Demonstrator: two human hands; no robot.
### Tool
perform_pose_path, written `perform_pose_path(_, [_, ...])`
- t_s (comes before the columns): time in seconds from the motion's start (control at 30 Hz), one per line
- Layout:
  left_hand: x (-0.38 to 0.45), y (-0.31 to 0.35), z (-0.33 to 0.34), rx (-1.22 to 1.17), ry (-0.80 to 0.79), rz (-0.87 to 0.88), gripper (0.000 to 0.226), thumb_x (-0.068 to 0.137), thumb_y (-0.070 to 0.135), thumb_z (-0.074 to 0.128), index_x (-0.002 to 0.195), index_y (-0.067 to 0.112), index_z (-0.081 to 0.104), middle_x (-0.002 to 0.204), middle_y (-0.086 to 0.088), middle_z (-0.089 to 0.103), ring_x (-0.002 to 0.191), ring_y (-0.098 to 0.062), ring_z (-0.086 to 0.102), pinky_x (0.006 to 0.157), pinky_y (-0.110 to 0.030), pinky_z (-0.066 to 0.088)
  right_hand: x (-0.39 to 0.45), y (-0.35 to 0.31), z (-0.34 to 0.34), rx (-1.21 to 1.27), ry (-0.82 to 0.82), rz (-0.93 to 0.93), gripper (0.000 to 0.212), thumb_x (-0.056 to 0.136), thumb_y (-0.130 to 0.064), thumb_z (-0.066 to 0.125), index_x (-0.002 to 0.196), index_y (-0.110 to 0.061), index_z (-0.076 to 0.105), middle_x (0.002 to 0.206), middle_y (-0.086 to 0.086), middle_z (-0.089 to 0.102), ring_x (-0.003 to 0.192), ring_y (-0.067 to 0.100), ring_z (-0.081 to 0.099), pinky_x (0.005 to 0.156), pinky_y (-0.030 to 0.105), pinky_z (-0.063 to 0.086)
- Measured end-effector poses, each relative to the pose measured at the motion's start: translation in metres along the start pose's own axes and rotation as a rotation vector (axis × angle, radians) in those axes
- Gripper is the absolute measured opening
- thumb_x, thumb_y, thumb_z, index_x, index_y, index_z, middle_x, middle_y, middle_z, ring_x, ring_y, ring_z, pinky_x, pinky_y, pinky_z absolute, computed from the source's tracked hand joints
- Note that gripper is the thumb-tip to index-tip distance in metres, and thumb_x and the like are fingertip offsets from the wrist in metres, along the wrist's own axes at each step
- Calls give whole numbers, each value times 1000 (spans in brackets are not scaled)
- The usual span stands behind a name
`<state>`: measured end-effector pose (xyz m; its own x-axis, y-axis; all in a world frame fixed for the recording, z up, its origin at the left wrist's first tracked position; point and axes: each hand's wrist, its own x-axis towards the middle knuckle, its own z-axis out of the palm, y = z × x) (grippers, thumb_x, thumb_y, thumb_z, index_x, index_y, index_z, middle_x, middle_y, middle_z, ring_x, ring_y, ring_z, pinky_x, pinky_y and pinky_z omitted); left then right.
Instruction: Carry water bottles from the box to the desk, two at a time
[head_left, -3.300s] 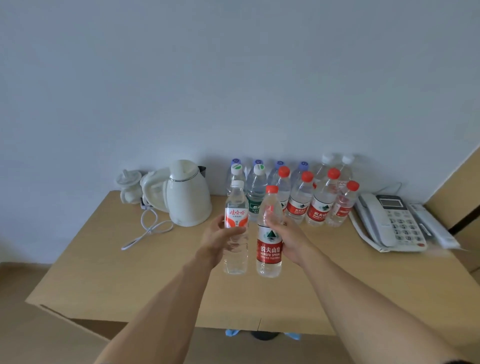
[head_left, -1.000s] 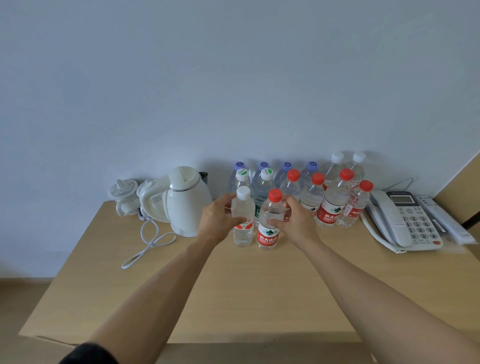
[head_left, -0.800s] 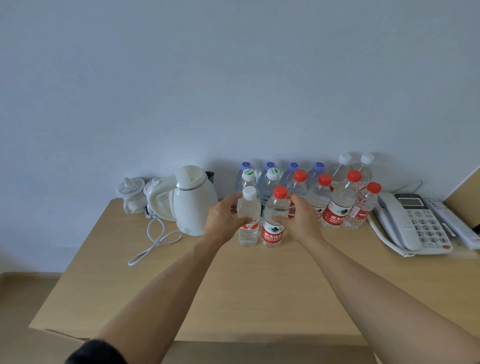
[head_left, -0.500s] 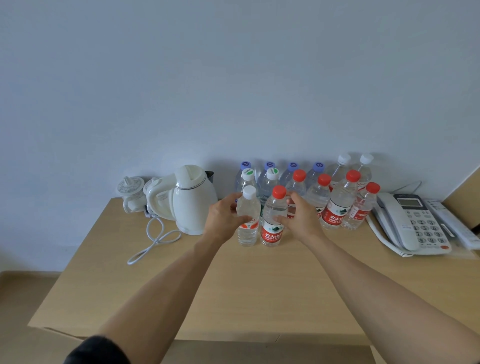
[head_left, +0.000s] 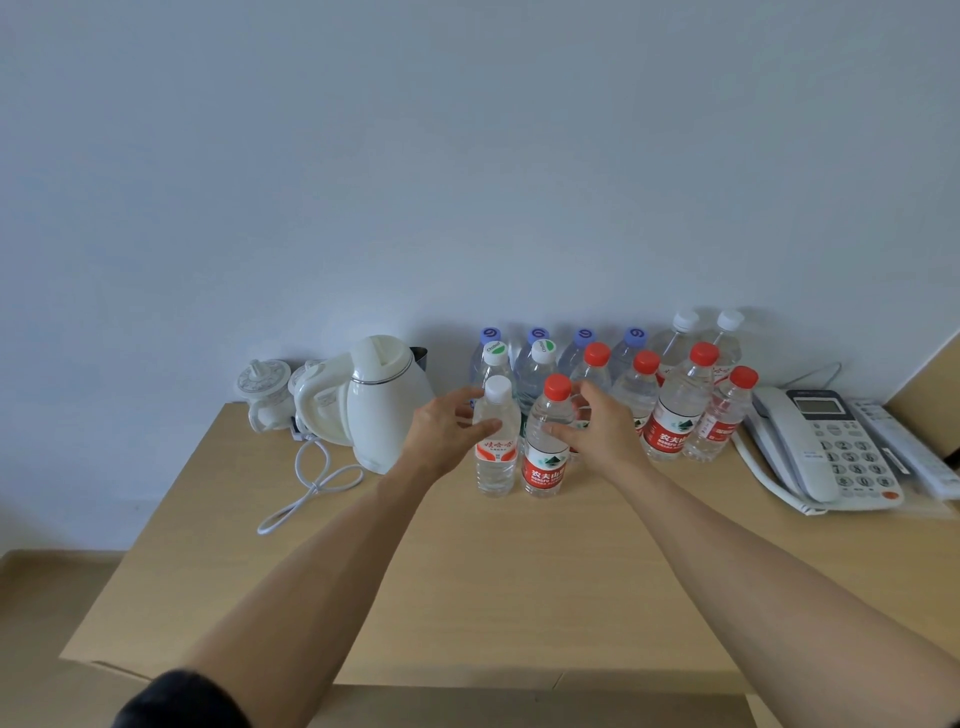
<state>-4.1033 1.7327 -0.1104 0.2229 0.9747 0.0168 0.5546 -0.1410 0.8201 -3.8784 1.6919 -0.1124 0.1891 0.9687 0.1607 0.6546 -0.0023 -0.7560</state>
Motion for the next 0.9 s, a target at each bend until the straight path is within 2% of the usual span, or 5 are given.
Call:
perform_pose_path(0.4, [1,2,3,-8,19,-10,46,86,29,78,130,23,66,105,0,75,91,-9,70,85,-27,54,-1,-1,0,22,-5,26,47,77,-23,86,116,-10,63,105,3,66,98,23,62,90,38,52])
perform_pose_path(0.57, [1,2,1,12,9,-20,46,86,30,78,130,24,65,106,-1,74,96,-14,70,88,-31,55,-1,-2,-1,20,-2,32,48,77,-24,86,116,-10,62,103,1,64,97,22,62,87,35,51])
perform_pose_path(0.7, [1,3,1,12,9,-15,44,86,30,78,128,26,67,102,2,74,91,-11,69,78,-22,51,-1,-2,-1,28,-6,37,48,77,-24,86,116,-11,63,105,1,64,97,21,62,86,32,50])
perform_pose_path(0.8, [1,5,0,14,-3,-12,43,87,29,78,128,25,66,103,-1,75,94,-15,70,87,-35,56,-2,-2,0,27,-12,35,48,77,-25,86,117,-12,63,106,2,65,98,20,62,88,35,51])
perform_pose_path(0.9, [2,5,-2,45,-14,-2,43,88,29,77,129,22,65,106,-5,74,97,-18,70,90,-38,56,-1,-1,1,27,-7,38,47,77,-25,86,115,-12,63,105,1,65,97,21,63,87,35,52])
